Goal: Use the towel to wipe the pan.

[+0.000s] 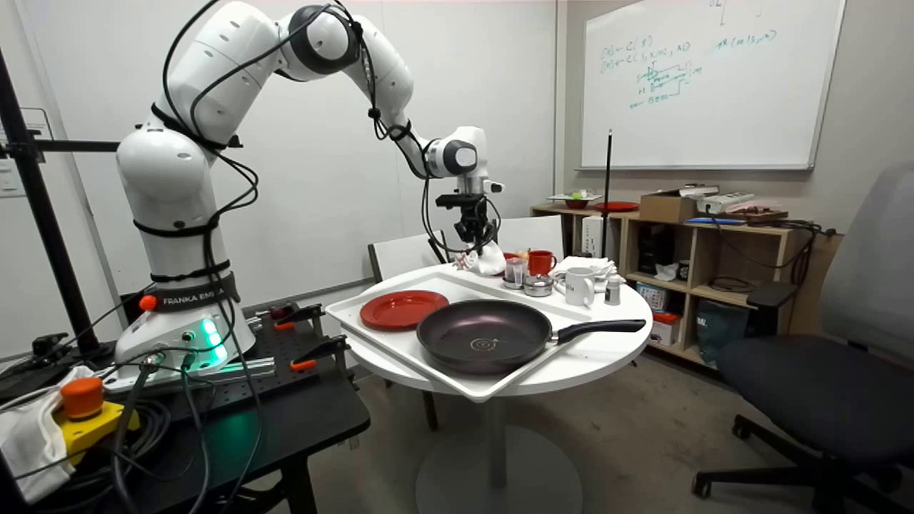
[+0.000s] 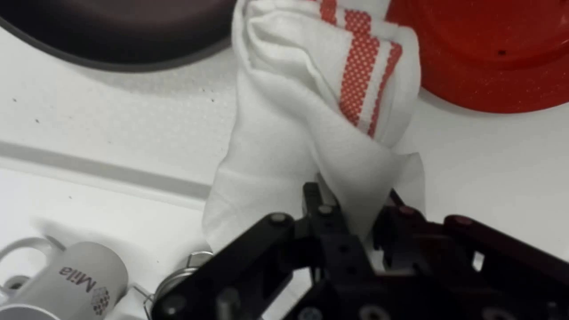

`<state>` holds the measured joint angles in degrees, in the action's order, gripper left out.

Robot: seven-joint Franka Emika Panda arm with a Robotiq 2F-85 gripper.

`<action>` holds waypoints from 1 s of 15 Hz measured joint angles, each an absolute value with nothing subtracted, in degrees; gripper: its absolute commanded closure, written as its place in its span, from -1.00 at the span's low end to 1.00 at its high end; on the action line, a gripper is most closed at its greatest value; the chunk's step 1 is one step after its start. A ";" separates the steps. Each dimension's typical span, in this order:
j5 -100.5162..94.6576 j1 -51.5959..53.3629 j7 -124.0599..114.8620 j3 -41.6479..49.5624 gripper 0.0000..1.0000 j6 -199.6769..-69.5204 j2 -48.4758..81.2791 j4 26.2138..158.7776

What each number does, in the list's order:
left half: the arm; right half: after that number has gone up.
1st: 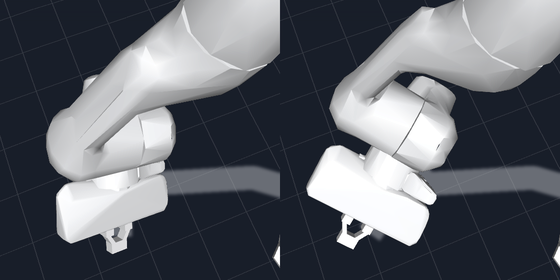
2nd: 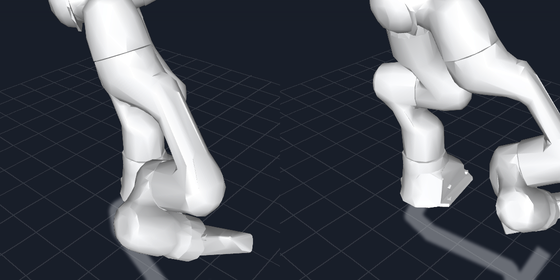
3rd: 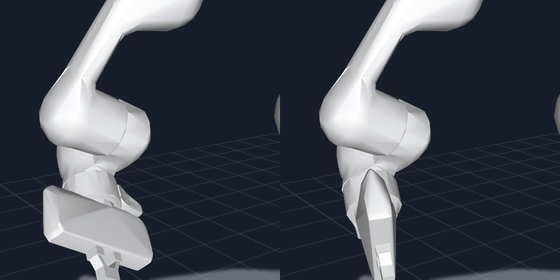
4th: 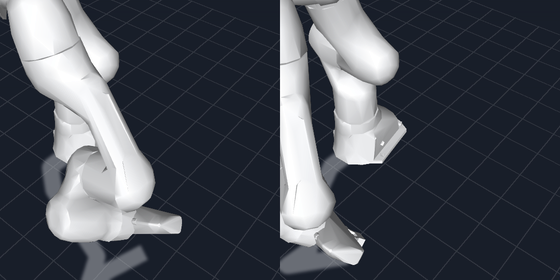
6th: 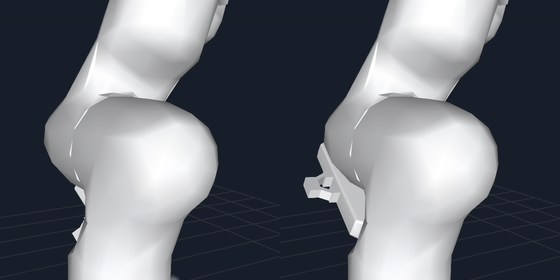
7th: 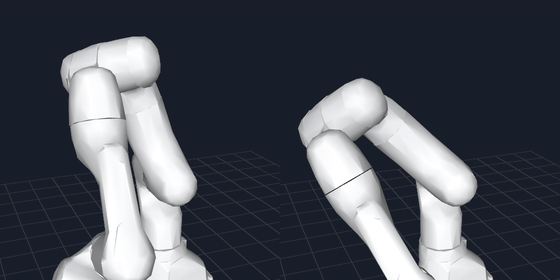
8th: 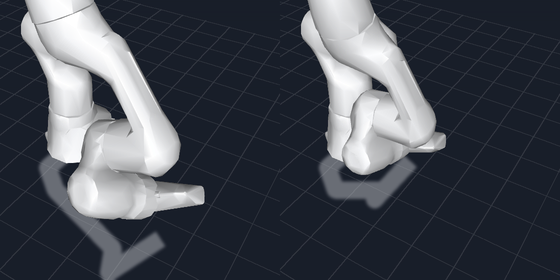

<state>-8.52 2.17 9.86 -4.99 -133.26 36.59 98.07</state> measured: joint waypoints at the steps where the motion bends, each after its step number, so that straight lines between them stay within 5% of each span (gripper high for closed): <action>1: -7.98 1.68 9.71 -4.51 0.90 -132.01 35.40 99.21; 15: 1.01 -8.06 6.33 1.59 0.90 -126.20 36.52 108.02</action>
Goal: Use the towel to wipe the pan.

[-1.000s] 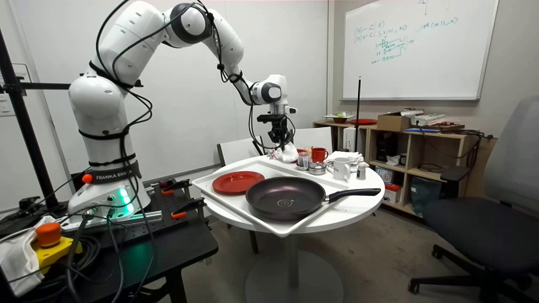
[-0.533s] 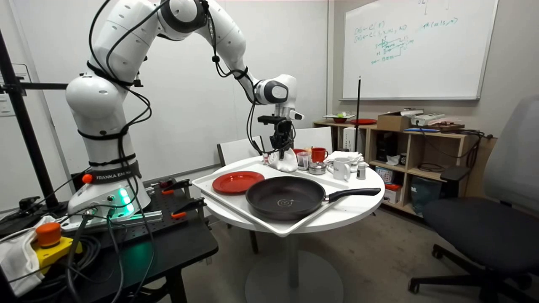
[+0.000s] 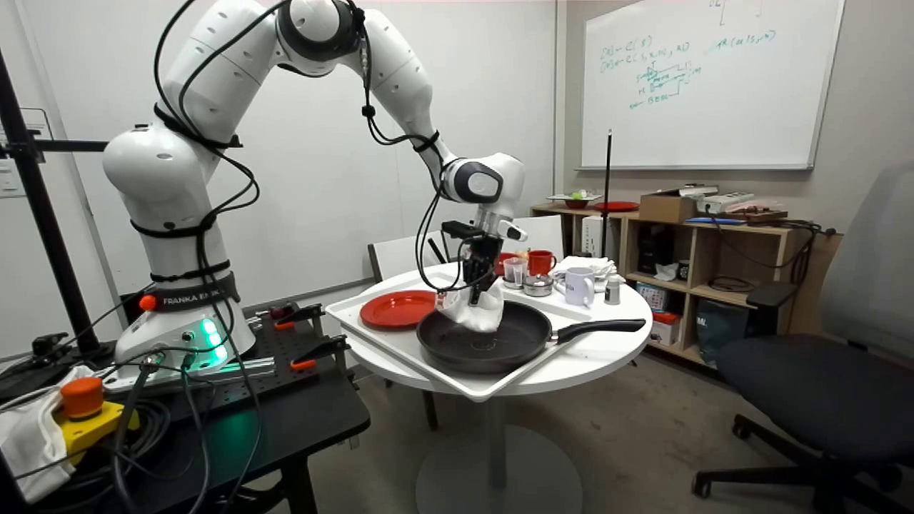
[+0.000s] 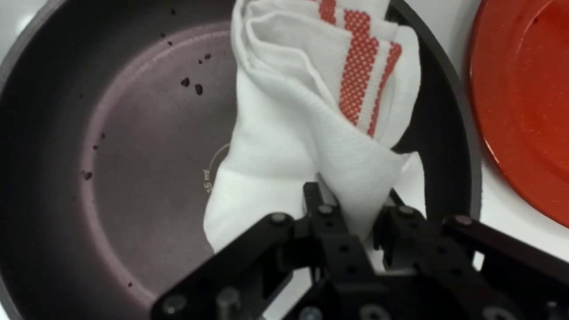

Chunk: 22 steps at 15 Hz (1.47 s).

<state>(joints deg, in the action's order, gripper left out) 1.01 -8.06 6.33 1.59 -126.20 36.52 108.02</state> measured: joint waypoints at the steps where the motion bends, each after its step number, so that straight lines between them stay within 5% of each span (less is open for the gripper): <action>1: 1.04 -8.13 5.30 1.93 0.90 -126.55 37.52 107.93; 15: 0.32 -2.98 -0.93 3.24 0.90 -151.75 44.26 110.68; 22: 0.99 -6.12 5.88 -2.90 0.90 -152.90 42.58 114.33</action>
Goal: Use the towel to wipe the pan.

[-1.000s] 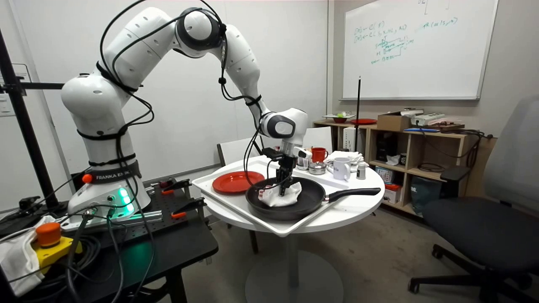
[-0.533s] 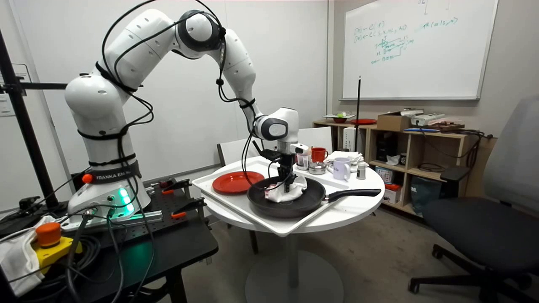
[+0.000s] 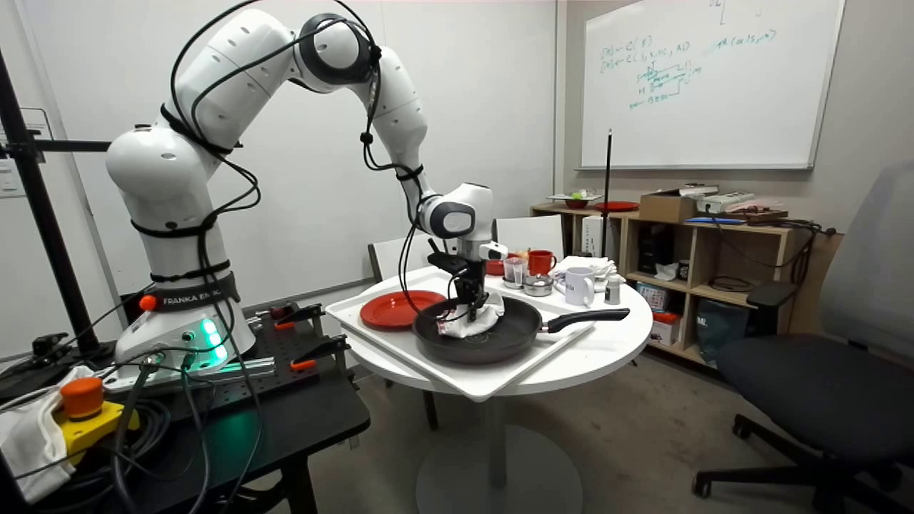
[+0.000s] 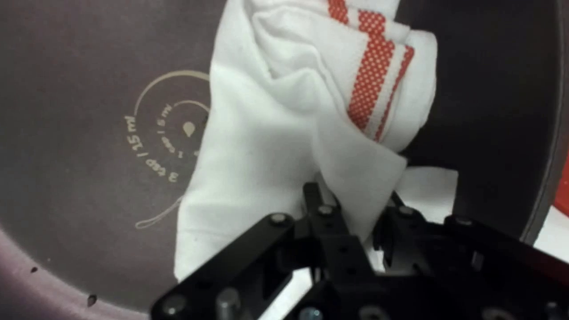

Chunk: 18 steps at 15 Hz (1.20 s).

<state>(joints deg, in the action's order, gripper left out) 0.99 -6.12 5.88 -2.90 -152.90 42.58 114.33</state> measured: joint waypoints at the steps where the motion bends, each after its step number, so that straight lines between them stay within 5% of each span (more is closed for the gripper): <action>1: 1.26 -7.08 6.85 -3.86 0.90 -152.73 42.29 114.95; 18: 9.02 -14.62 8.26 -0.44 0.90 -136.58 36.99 124.12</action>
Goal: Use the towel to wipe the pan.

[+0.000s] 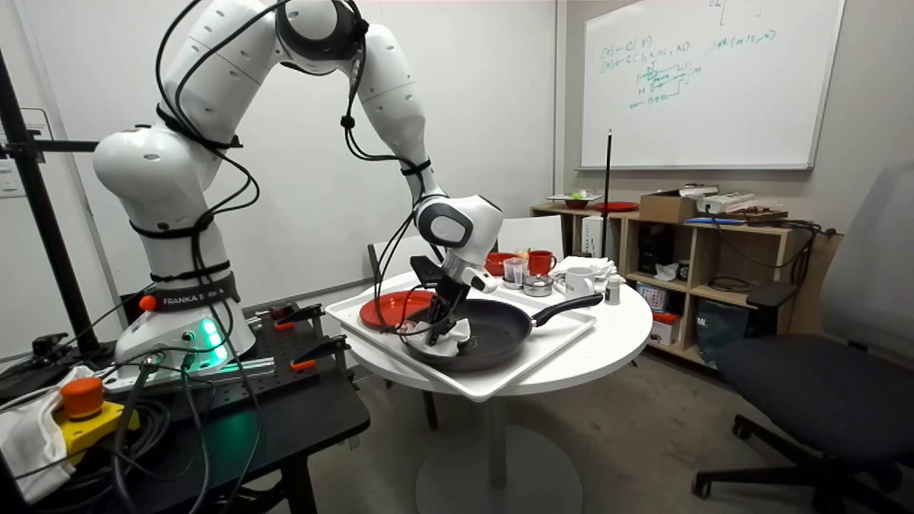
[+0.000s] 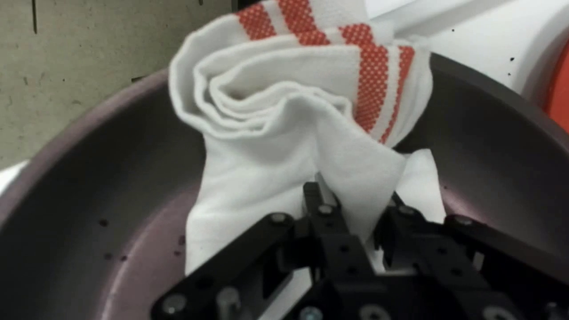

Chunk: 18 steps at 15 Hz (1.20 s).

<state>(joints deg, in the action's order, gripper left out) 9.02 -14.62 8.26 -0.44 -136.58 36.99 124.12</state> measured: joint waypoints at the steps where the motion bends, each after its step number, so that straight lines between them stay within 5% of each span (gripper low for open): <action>1: 10.04 -15.74 8.40 -0.08 0.90 -136.04 37.00 123.93; 9: 17.07 -19.80 7.63 0.87 0.90 -136.35 38.59 119.74; 10: 17.66 -19.78 7.26 0.87 0.60 -136.48 39.08 118.89; 16: 18.49 -19.75 6.79 0.76 0.60 -136.46 40.36 116.90; 17: 18.50 -19.75 6.79 0.76 0.90 -136.46 40.36 116.90; 18: 18.50 -19.75 6.79 0.76 0.90 -136.46 40.36 116.90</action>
<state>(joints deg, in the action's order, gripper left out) 18.50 -19.75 6.79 0.76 -136.46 40.36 116.90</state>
